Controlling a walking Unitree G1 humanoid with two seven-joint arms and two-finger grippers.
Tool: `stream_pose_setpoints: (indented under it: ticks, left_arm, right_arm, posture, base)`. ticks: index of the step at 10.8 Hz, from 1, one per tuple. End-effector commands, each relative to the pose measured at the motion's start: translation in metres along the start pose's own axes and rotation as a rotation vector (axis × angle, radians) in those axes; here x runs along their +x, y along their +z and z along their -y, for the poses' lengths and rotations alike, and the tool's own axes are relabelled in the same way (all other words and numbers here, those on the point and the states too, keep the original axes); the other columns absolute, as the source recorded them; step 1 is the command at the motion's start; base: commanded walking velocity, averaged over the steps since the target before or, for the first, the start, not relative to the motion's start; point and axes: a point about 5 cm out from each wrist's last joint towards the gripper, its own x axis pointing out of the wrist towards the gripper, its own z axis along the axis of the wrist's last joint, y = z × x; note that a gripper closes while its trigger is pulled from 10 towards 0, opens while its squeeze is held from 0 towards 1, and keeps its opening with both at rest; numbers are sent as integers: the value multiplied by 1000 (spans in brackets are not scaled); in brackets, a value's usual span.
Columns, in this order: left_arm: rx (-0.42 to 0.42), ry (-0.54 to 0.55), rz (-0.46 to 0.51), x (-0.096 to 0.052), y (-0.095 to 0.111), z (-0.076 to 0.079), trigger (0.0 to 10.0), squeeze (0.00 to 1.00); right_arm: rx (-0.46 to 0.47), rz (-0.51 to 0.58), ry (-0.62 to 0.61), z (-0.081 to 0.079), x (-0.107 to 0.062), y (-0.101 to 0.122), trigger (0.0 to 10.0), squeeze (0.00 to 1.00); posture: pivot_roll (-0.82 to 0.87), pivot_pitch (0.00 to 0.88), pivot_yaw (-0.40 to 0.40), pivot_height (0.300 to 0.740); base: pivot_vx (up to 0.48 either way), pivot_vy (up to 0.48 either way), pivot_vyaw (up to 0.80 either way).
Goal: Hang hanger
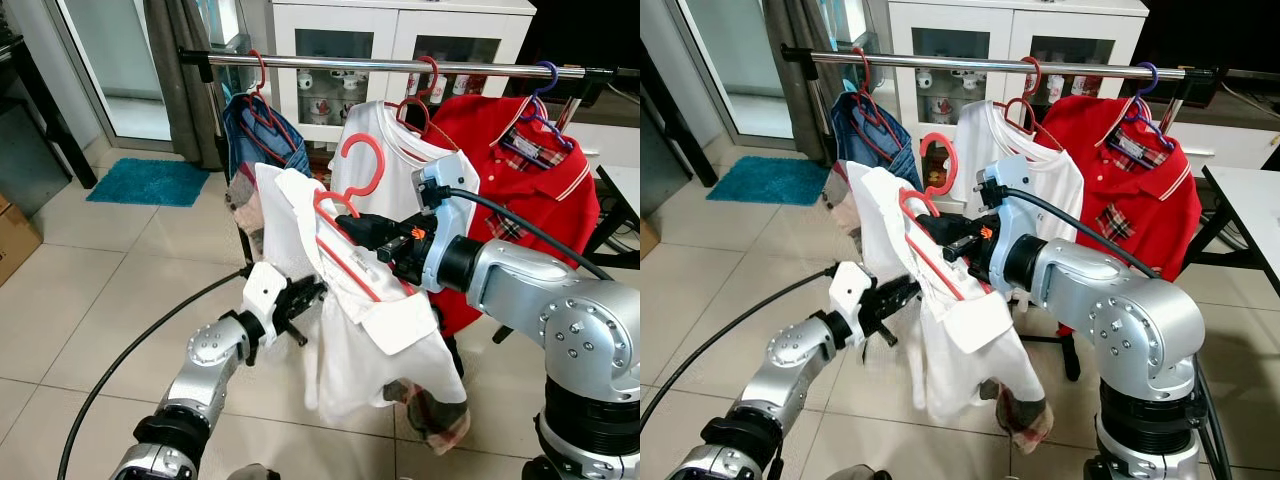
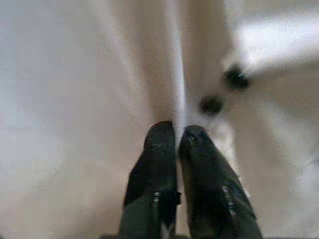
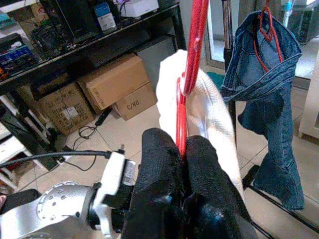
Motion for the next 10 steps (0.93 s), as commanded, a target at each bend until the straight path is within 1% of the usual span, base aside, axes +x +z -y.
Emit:
stream_pose_setpoints:
  ticks: [1,2,3,4,5,6,7,8,9,10]
  left_arm:
    - [10,11,-43,1,-4,-1,0,0]
    - [-8,20,-52,0,-9,1,0,0]
    - [-15,16,-43,0,-9,2,0,0]
    - [-41,-85,64,0,2,13,0,0]
    - [-1,-120,103,-3,7,17,0,0]
    - [19,-106,119,-9,11,17,10000,63]
    - [16,-85,126,-17,12,14,10000,1000]
    - [-40,-107,125,-25,12,13,10000,1000]
    - [-97,-136,150,-33,15,13,10000,1000]
    - [-195,-176,197,-40,22,13,10000,1000]
  right_arm:
    - [-33,47,10,-4,-4,12,0,0]
    - [-34,49,8,-4,-4,13,0,0]
    - [-34,49,7,-4,-4,13,0,0]
    - [-37,49,3,-3,-4,13,0,0]
    - [-41,48,-8,-2,-5,13,0,0]
    - [-44,47,-23,0,-5,13,0,0]
    - [-46,45,-29,1,-6,13,0,0]
    - [-49,43,-32,2,-5,13,0,0]
    - [-52,42,-32,2,-4,13,0,0]
    - [-56,42,-31,2,-4,14,0,0]
  posture:
    - [-151,0,40,740]
    - [-153,0,39,740]
    - [-153,0,39,740]
    - [-153,0,39,740]
    - [-158,0,39,740]
    - [-158,0,38,740]
    - [-158,0,37,740]
    - [-156,2,38,740]
    - [-156,4,38,740]
    - [-156,6,38,740]
  base:
    - [0,0,0]
    - [0,0,0]
    - [0,0,0]
    - [0,0,0]
    - [0,0,0]
    - [0,0,0]
    - [0,0,0]
    - [0,0,0]
    - [0,0,0]
    - [0,0,0]
